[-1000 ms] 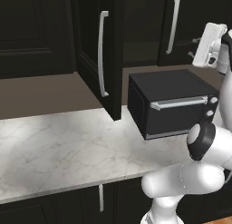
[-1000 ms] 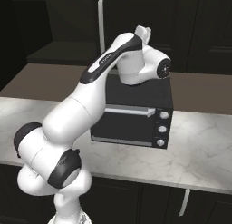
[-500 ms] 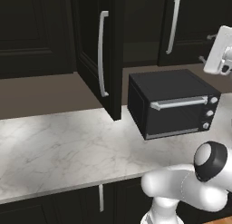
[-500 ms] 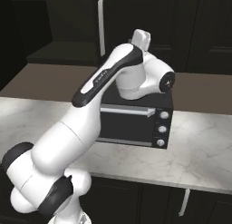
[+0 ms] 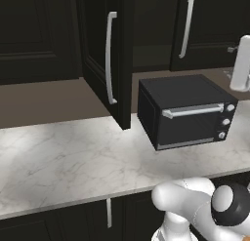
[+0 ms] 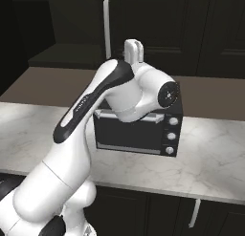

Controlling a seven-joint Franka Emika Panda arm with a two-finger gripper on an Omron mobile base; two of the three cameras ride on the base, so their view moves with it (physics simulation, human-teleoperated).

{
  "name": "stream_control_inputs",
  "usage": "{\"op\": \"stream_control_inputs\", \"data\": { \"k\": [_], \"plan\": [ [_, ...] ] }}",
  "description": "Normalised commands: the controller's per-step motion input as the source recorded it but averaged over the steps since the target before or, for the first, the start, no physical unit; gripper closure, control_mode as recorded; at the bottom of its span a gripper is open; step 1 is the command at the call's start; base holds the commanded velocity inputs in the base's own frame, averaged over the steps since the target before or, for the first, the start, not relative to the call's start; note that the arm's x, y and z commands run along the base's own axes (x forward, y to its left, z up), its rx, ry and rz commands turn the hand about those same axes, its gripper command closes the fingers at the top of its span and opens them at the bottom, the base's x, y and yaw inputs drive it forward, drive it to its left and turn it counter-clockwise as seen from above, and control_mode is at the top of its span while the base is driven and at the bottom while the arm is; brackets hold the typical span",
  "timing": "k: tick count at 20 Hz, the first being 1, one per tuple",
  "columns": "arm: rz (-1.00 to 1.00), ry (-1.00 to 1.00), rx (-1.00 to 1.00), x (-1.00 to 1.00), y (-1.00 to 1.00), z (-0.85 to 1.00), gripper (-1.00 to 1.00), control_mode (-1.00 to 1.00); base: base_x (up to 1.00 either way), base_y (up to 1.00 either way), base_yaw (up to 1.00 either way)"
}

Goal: Close all open cabinet doors.

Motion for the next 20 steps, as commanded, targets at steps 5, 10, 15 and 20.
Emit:
{"op": "stream_control_inputs", "data": {
  "k": [5, 10, 15, 20],
  "plan": [
    [0.0, 0.0, -0.23, -0.62, 0.2, -0.16, -1.0, -1.0, 0.0, 0.0, 0.0],
    [0.0, 0.0, -0.21, -0.58, 0.31, -0.2, -1.0, -1.0, 0.0, 0.0, 0.0],
    [0.0, 0.03, -0.17, -0.47, 0.36, -0.13, -1.0, -1.0, 0.0, 0.0, 0.0],
    [0.0, 0.1, -0.04, -0.38, 0.45, -0.05, -1.0, -1.0, 0.0, 0.0, 0.0]
  ]
}}
